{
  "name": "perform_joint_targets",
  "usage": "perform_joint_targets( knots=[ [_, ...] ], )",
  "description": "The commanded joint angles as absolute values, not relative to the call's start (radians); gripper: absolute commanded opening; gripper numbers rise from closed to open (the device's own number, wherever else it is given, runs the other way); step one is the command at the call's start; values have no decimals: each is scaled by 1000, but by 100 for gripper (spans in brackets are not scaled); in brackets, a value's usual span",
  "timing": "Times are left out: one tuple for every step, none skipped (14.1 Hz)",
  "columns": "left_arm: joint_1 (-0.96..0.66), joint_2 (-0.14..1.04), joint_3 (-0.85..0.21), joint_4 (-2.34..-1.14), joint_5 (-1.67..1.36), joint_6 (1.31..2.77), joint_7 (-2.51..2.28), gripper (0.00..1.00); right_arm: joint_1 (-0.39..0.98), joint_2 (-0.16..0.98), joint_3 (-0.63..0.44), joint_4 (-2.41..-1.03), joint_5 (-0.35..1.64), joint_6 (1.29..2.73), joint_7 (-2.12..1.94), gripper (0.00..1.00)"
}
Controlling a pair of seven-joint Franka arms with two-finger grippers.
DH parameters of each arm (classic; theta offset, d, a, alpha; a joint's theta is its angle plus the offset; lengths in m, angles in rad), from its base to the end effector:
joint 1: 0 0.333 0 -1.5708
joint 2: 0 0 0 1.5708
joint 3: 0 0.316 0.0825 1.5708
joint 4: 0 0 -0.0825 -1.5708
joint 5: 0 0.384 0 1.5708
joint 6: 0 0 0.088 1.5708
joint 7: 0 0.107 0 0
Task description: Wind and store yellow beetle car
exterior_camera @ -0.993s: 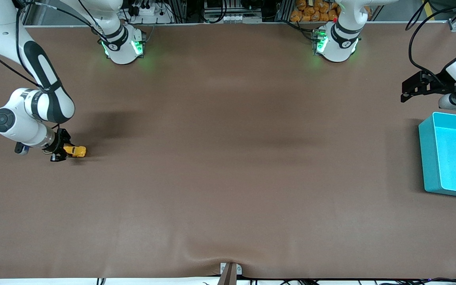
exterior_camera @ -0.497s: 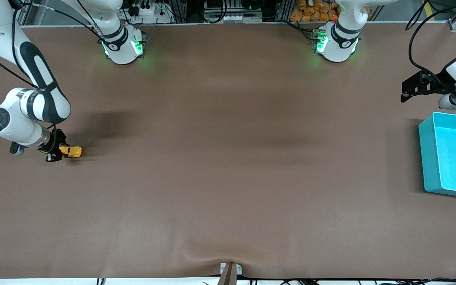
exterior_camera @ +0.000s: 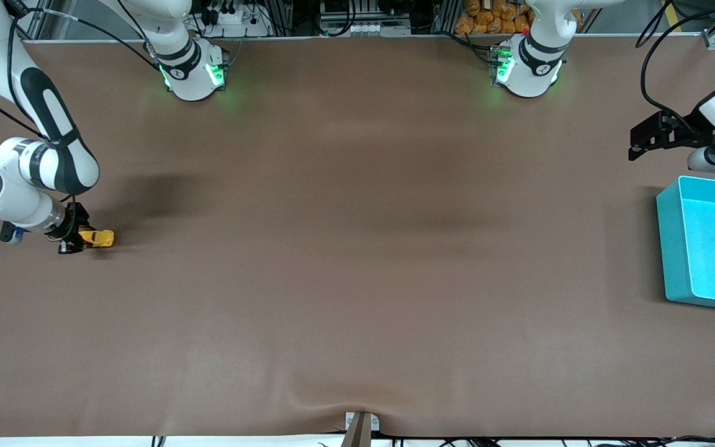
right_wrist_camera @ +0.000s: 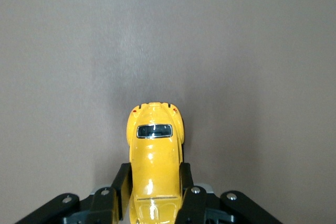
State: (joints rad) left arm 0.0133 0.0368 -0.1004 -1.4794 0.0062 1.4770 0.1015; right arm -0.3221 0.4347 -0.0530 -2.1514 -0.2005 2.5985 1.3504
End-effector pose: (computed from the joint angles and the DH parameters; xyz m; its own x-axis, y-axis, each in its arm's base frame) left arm 0.5547 -0.0466 0.6388 0.9816 -0.1869 -0.0391 -0.1870 -0.9824 0.0015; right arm 0.5313 -0.2052 0.1963 0.0231 -0.9920 0.1239 -0.9994 -0.0199 0.0277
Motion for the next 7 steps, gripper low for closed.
perform_joint_targets(
  knots=[
    [15,40,-103,-1468,25,1473,114,100,-353,565,-43,-2103,-235,2666,1347,17],
    [15,40,-103,-1468,25,1473,114,100,-351,565,-43,-2103,-235,2665,1348,17],
    [15,40,-103,-1468,25,1473,114,100,-351,563,-43,-2103,-235,2660,1348,19],
    [15,40,-103,-1468,25,1473,114,100,-351,561,-43,-2102,-235,2658,1347,22],
    [15,40,-103,-1468,25,1473,114,100,-350,561,-43,-2102,-235,2658,1348,25],
    [15,40,-103,-1468,25,1473,114,100,-350,560,-43,-2102,-235,2658,1345,25],
    [15,40,-103,-1468,25,1473,114,100,-350,560,-43,-2100,-235,2657,1345,25]
  ],
)
